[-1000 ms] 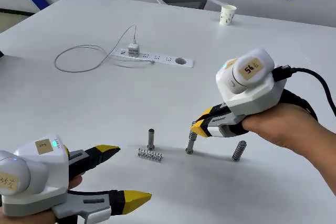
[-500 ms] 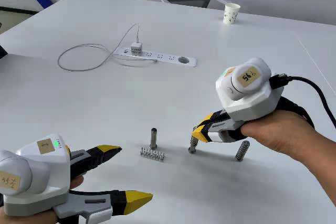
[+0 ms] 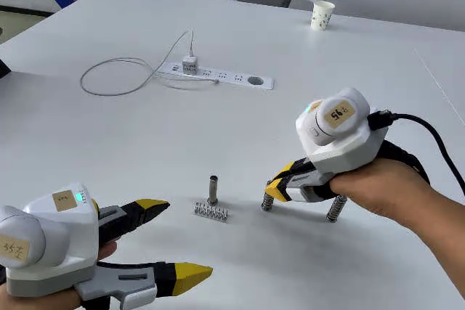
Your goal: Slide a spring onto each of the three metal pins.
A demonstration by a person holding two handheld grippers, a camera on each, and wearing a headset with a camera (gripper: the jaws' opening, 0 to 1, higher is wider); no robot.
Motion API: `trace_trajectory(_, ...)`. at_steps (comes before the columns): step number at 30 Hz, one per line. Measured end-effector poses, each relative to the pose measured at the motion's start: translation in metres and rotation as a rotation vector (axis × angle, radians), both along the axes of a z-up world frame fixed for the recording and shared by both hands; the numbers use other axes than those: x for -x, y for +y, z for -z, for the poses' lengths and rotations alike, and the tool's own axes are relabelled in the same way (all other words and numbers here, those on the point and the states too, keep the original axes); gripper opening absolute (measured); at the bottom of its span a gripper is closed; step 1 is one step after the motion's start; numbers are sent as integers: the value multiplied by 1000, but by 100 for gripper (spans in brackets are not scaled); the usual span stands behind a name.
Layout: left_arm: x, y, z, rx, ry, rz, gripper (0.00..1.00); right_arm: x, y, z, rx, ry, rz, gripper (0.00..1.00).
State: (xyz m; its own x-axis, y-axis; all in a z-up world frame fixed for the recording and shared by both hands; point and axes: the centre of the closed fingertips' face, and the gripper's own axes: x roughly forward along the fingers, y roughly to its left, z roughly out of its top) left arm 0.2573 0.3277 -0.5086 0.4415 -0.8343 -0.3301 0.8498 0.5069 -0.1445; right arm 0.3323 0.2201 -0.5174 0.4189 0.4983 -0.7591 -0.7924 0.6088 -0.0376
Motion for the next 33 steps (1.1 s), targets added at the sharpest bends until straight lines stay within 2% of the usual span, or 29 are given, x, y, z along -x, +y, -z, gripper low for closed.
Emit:
trace_trajectory(8, 1, 2, 1, -1, 1, -2, 74, 0, 0, 4, 0, 1, 1, 12)
trace_trajectory(16, 1, 1, 0, 3, 1, -7, 74, 0, -1, 2, 5, -13, -5, 14)
trace_trajectory(24, 2, 1, 0, 1, -1, -6, 74, 1, 0, -9, -3, -49, -9, 17)
trace_trajectory(33, 1, 0, -1, 1, -7, -6, 74, 5, 19, -31, -33, -109, -48, 18)
